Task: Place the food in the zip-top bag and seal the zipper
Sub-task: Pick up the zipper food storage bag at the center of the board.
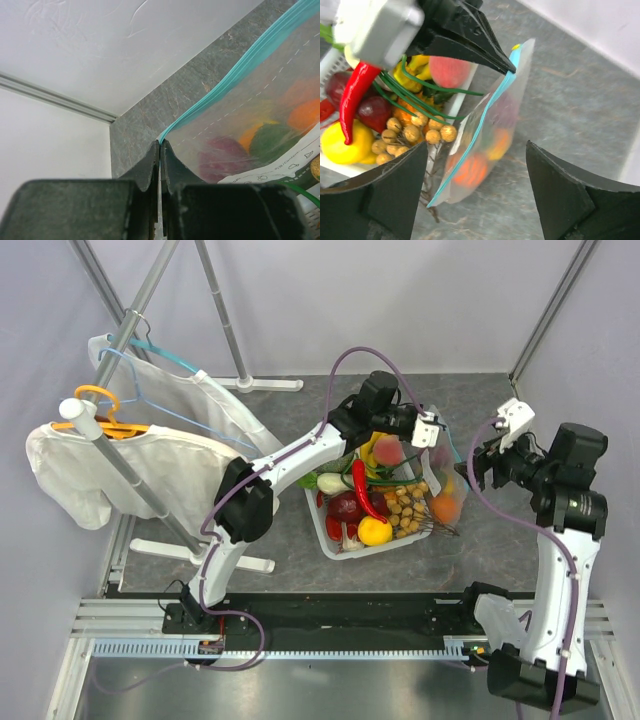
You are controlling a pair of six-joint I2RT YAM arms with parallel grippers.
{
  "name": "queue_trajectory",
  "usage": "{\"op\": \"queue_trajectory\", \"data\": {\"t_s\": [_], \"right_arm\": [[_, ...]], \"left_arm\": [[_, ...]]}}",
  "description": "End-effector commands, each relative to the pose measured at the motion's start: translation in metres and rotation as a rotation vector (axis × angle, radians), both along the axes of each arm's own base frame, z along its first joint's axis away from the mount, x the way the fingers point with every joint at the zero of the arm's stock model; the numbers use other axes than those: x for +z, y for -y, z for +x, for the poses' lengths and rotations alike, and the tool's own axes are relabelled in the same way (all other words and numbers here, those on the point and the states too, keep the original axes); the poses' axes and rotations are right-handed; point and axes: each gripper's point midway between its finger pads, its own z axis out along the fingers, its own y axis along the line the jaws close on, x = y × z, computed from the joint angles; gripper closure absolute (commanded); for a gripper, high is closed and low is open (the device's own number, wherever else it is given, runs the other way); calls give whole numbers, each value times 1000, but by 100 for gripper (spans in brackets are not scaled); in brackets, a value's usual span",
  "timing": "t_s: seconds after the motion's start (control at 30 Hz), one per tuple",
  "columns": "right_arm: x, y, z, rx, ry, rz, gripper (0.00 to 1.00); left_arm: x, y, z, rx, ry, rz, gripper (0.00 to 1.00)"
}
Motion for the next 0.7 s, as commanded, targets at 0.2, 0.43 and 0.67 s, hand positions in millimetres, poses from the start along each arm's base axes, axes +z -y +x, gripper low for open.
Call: {"op": "queue_trajectory", "data": {"t_s": [0.2, 0.43, 0.67], "right_arm": [[-11, 5, 34, -55, -206, 155, 27], [-26, 8, 46, -61, -262, 164, 33], [-46, 7, 55, -53, -317, 104, 41]], "left_arm": [[23, 6, -12, -30, 31, -59, 98], [13, 8, -17, -38, 35, -38, 98], [7, 12, -23, -55, 54, -25, 98]]}}
